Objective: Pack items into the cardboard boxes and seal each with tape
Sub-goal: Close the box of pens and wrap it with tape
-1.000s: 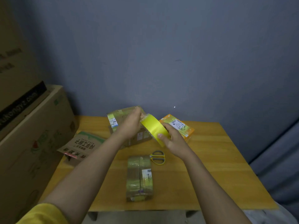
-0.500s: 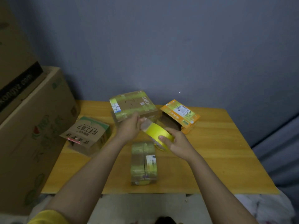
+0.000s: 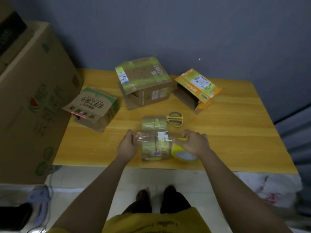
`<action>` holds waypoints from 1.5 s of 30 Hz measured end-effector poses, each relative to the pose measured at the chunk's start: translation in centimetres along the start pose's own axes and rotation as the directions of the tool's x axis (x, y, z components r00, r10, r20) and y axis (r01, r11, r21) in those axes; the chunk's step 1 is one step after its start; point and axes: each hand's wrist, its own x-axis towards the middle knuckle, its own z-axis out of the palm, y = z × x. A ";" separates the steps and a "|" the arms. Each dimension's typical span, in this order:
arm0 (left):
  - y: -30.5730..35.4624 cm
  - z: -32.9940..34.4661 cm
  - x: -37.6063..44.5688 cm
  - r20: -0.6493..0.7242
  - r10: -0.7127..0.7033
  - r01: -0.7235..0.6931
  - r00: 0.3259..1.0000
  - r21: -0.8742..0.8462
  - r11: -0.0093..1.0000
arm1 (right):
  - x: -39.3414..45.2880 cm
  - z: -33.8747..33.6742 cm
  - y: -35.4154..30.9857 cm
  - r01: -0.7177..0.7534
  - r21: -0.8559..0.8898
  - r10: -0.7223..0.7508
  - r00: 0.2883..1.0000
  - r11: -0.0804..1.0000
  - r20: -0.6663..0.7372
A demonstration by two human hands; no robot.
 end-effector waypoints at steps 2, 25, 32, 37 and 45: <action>-1.4 1.0 -0.9 -0.021 -0.034 0.033 0.999 -0.034 0.999 | 0.4 0.7 -0.1 -0.012 -0.188 0.009 1.000 0.982 -0.019; -4.5 3.8 -1.0 -0.060 -0.209 0.195 0.976 -0.183 0.964 | 4.4 2.8 -1.6 -0.054 -0.408 0.095 0.992 0.912 0.083; -4.3 4.6 -0.6 -0.012 -0.342 0.330 0.939 -0.234 0.914 | 4.4 3.3 -1.9 -0.086 -0.400 0.138 0.985 0.912 0.102; -3.0 6.0 -0.2 0.055 -0.446 0.424 0.893 -0.430 0.797 | 4.8 3.5 -1.9 -0.100 -0.421 0.166 0.978 0.901 0.123; -3.5 5.7 0.2 0.097 -0.388 0.380 0.916 0.097 0.920 | 4.6 3.1 -2.7 -0.047 -0.493 0.147 0.975 0.869 0.165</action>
